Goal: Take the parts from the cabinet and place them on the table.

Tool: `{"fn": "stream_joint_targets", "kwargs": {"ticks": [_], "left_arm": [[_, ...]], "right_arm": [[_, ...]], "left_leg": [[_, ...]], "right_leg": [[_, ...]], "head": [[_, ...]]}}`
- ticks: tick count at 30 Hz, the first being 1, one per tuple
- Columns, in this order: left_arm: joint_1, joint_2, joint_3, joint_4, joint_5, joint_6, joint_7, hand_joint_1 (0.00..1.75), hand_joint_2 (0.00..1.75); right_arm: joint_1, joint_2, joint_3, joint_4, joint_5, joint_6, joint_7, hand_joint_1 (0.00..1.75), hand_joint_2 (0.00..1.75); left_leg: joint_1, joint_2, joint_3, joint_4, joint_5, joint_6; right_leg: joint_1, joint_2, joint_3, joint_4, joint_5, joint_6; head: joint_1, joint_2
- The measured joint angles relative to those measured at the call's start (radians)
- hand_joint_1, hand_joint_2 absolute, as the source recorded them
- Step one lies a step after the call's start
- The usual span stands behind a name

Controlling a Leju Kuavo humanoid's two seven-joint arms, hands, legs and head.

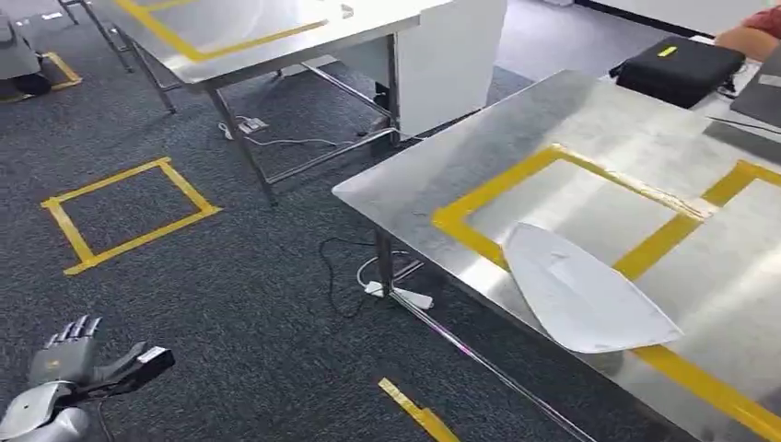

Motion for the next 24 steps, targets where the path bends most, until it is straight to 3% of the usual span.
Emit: {"fn": "stream_joint_targets", "kwargs": {"ticks": [1, 4, 5, 6, 7, 9, 10, 11, 12, 13, 14, 15, 16, 17, 19, 20, 21, 22, 24], "left_arm": [[0.007, -0.013, 0.008, 0.01, 0.011, -0.001, -0.003, 0.0, 0.0], [0.059, -0.064, 0.042, 0.048, 0.051, -0.017, -0.017, 0.0, 0.0], [0.077, -0.078, 0.057, 0.061, 0.068, -0.032, -0.024, 0.0, 0.0], [0.091, -0.098, 0.072, 0.068, 0.086, -0.043, -0.03, 0.0, 0.0], [0.098, -0.114, 0.088, 0.077, 0.102, -0.062, -0.033, 0.0, 0.0], [0.116, -0.145, 0.119, 0.101, 0.115, -0.085, -0.037, 0.0, 0.0], [0.13, -0.158, 0.134, 0.112, 0.121, -0.097, -0.037, 0.0, 0.0], [0.143, -0.167, 0.146, 0.121, 0.129, -0.113, -0.036, 0.0, 0.0], [0.155, -0.178, 0.157, 0.129, 0.138, -0.127, -0.036, 0.0, 0.0], [0.163, -0.192, 0.172, 0.136, 0.153, -0.146, -0.036, 0.0, 0.0], [0.17, -0.201, 0.184, 0.141, 0.169, -0.165, -0.036, 0.0, 0.0], [0.175, -0.214, 0.199, 0.145, 0.186, -0.183, -0.035, 0.0, 0.0], [0.176, -0.224, 0.214, 0.15, 0.197, -0.201, -0.027, 0.0, 0.0], [0.183, -0.23, 0.23, 0.153, 0.204, -0.214, -0.02, 0.0, 0.0], [0.197, -0.242, 0.251, 0.164, 0.214, -0.234, -0.003, 0.0, 0.0], [0.201, -0.242, 0.262, 0.167, 0.222, -0.249, 0.008, 0.0, 0.0], [0.205, -0.251, 0.277, 0.169, 0.238, -0.267, 0.018, 0.0, 0.0], [0.202, -0.257, 0.29, 0.169, 0.25, -0.289, 0.034, 0.0, 0.0], [0.196, -0.27, 0.31, 0.173, 0.26, -0.317, 0.061, 0.0, 0.0]], "right_arm": [[-0.002, 0.0, 0.0, 0.0, -0.007, -0.003, 0.001, 0.0, 0.0], [-0.007, -0.001, -0.001, 0.0, -0.023, -0.008, 0.006, 0.0, 0.0], [-0.008, 0.0, -0.001, 0.0, -0.027, -0.01, 0.01, 0.0, 0.0], [-0.007, 0.0, -0.001, 0.0, -0.03, -0.012, 0.011, 0.0, 0.0], [-0.005, 0.0, -0.001, 0.0, -0.031, -0.017, 0.012, 0.0, 0.0], [0.001, -0.001, -0.001, 0.0, -0.033, -0.018, 0.015, 0.0, 0.0], [0.002, 0.0, -0.001, 0.0, -0.036, -0.019, 0.014, 0.0, 0.0], [0.001, 0.0, -0.001, 0.0, -0.036, -0.021, 0.014, 0.0, 0.0], [-0.002, 0.0, -0.001, 0.0, -0.037, -0.022, 0.014, 0.0, 0.0], [-0.002, 0.0, -0.001, 0.0, -0.04, -0.023, 0.014, 0.0, 0.0], [-0.002, 0.0, -0.001, 0.0, -0.043, -0.024, 0.014, 0.0, 0.0], [-0.001, -0.001, -0.001, 0.0, -0.045, -0.025, 0.015, 0.0, 0.0], [0.001, 0.0, -0.001, 0.0, -0.046, -0.029, 0.016, 0.0, 0.0], [-0.001, 0.0, -0.001, 0.0, -0.047, -0.03, 0.018, 0.0, 0.0], [-0.004, 0.0, -0.001, 0.0, -0.047, -0.033, 0.021, 0.0, 0.0], [-0.004, 0.002, -0.001, 0.0, -0.047, -0.035, 0.023, 0.0, 0.0], [-0.004, 0.002, -0.001, 0.0, -0.047, -0.037, 0.027, 0.0, 0.0], [-0.002, 0.002, -0.001, 0.0, -0.047, -0.037, 0.03, 0.0, 0.0], [0.001, 0.003, -0.001, 0.0, -0.046, -0.037, 0.033, 0.0, 0.0]], "left_leg": [[0.003, -0.019, -0.002, -0.006, 0.004, 0.018], [-0.006, -0.052, 0.0, -0.005, -0.007, 0.039], [0.001, -0.064, 0.004, -0.011, -0.002, 0.048], [0.0, -0.071, 0.005, -0.01, -0.004, 0.053], [0.0, -0.081, 0.004, -0.01, -0.004, 0.061], [-0.004, -0.11, 0.005, -0.01, -0.007, 0.068], [-0.006, -0.124, 0.006, -0.01, -0.009, 0.07], [-0.008, -0.139, 0.009, -0.01, -0.01, 0.072], [-0.009, -0.155, 0.012, -0.01, -0.011, 0.071], [-0.01, -0.172, 0.017, -0.01, -0.012, 0.07], [-0.01, -0.189, 0.021, -0.01, -0.014, 0.068], [-0.007, -0.203, 0.022, -0.01, -0.015, 0.067], [-0.014, -0.219, 0.018, -0.002, -0.017, 0.061], [-0.008, -0.23, 0.013, -0.006, -0.014, 0.053], [-0.001, -0.253, 0.01, -0.011, -0.008, 0.037], [-0.005, -0.267, 0.01, -0.01, -0.008, 0.031], [-0.011, -0.204, 0.005, 0.009, -0.023, 0.029], [-0.011, -0.147, -0.019, 0.058, -0.057, 0.023], [-0.005, -0.103, -0.095, 0.211, -0.13, 0.014]], "right_leg": [[0.006, -0.012, -0.004, 0.003, -0.011, 0.009], [0.001, -0.042, 0.028, -0.012, -0.018, 0.025], [-0.006, -0.023, 0.018, -0.006, -0.028, 0.034], [-0.007, 0.03, 0.009, 0.023, -0.051, 0.035], [-0.007, 0.062, -0.02, 0.088, -0.088, 0.034], [-0.004, 0.087, -0.113, 0.264, -0.157, 0.031], [-0.004, 0.09, -0.149, 0.317, -0.166, 0.03], [-0.004, 0.09, -0.162, 0.319, -0.146, 0.027], [-0.003, 0.091, -0.152, 0.279, -0.104, 0.023], [-0.003, 0.098, -0.121, 0.201, -0.049, 0.019], [-0.003, 0.121, -0.085, 0.113, 0.002, 0.013], [-0.006, 0.18, -0.06, 0.045, 0.029, 0.006], [-0.014, 0.206, -0.049, 0.018, 0.02, 0.002], [-0.008, 0.192, -0.044, 0.022, 0.017, 0.006], [-0.003, 0.176, -0.036, 0.023, 0.018, -0.001], [-0.013, 0.158, -0.031, 0.01, 0.024, -0.008], [-0.013, 0.14, -0.022, 0.003, 0.028, -0.011], [-0.011, 0.123, -0.018, 0.0, 0.027, -0.02], [-0.005, 0.082, -0.015, 0.0, 0.024, -0.023]], "head": [[0.002, 0.0], [0.002, 0.0], [0.002, 0.0], [0.007, 0.0], [0.008, 0.0], [0.011, 0.0], [0.011, 0.0], [0.011, 0.0], [0.011, 0.0], [0.011, 0.0], [0.011, 0.0], [0.012, 0.0], [0.01, 0.0], [0.013, 0.0], [0.012, 0.0], [0.01, 0.0], [0.009, 0.0], [-0.002, 0.0], [-0.001, 0.0]]}}
